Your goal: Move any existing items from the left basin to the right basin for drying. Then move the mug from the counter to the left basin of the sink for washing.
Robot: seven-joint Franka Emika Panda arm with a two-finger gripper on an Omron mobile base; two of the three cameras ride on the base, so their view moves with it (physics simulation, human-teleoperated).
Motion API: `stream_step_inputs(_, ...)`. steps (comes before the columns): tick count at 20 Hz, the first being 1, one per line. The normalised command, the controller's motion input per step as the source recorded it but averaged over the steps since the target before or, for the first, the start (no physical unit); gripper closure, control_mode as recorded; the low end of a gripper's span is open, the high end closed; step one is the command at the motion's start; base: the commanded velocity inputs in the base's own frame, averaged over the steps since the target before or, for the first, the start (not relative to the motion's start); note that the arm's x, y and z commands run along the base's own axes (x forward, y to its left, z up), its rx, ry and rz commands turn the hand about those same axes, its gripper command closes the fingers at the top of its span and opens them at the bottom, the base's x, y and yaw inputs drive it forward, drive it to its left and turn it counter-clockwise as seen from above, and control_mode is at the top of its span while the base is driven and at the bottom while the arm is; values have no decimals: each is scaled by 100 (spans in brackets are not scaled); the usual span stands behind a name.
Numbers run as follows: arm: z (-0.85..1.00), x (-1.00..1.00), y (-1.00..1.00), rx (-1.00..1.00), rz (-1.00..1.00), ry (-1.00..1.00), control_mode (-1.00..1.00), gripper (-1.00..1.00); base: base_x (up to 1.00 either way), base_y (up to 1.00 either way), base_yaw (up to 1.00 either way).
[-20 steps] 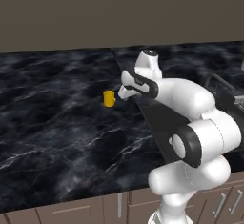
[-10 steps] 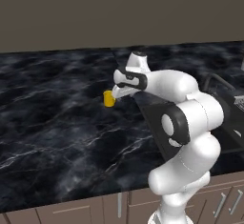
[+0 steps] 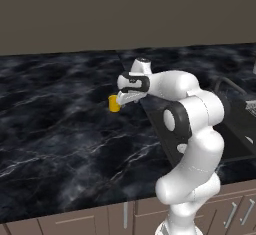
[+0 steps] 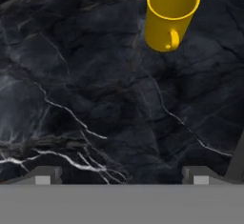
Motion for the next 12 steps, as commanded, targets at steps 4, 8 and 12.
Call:
stream_step_inputs(4, -27, 28, 0, 0, 4, 0, -100, -100, 0, 0, 0)
stream_step_inputs(8, -23, 28, 0, 0, 3, 0, -100, -100, 0, 0, 0)
stream_step_inputs(12, -16, 35, 0, 0, 1, 0, -100, -100, 0, 0, 0)
